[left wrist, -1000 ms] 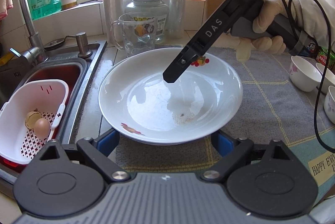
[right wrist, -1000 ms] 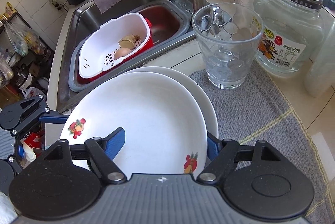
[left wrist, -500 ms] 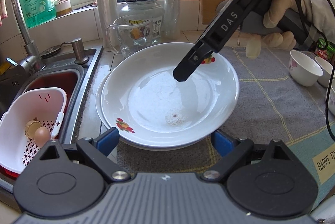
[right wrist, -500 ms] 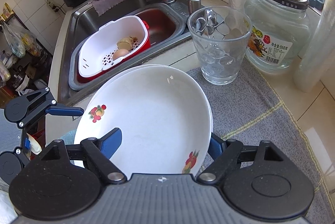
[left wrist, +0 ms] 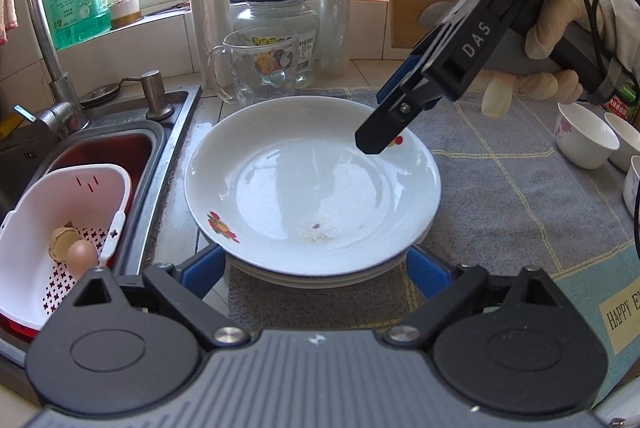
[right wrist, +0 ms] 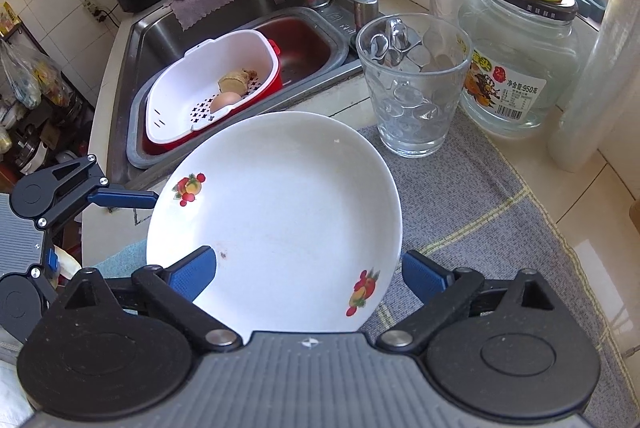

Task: Organize plates and bowls
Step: 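Lower the plate onto the stack and open the right gripper, then move the right gripper to the white bowls and reach a bowl rim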

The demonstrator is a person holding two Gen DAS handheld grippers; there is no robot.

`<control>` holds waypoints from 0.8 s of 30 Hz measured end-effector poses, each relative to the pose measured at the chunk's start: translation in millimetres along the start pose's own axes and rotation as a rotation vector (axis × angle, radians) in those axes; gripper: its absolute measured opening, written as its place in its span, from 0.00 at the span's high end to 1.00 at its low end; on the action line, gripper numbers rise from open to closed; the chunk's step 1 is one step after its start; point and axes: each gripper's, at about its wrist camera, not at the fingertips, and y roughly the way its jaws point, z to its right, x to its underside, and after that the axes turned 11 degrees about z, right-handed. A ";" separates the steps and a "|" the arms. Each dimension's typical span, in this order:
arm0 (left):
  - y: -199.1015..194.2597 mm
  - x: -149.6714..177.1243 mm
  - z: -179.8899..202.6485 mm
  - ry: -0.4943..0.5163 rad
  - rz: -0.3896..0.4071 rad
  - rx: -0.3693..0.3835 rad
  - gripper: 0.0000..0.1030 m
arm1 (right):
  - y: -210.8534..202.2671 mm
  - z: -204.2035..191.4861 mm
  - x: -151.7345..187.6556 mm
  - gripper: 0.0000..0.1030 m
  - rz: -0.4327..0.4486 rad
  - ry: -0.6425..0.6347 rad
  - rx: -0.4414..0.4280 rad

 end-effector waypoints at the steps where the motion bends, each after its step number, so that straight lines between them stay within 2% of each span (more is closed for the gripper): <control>1: -1.3 -0.2 -0.1 -0.002 0.004 0.003 0.06 | -0.4 -1.5 -0.2 0.01 0.001 -0.007 0.007; 7: -10.6 -3.5 3.5 0.009 0.045 0.004 0.04 | -8.0 -15.1 4.6 0.01 0.026 -0.045 0.066; 17: -19.8 -9.9 10.7 0.055 0.105 0.014 0.01 | -28.0 -46.5 27.6 0.00 0.102 -0.127 0.246; 24: -21.0 -12.1 13.9 0.054 0.113 0.028 0.01 | -46.5 -60.4 46.7 0.00 0.184 -0.029 0.344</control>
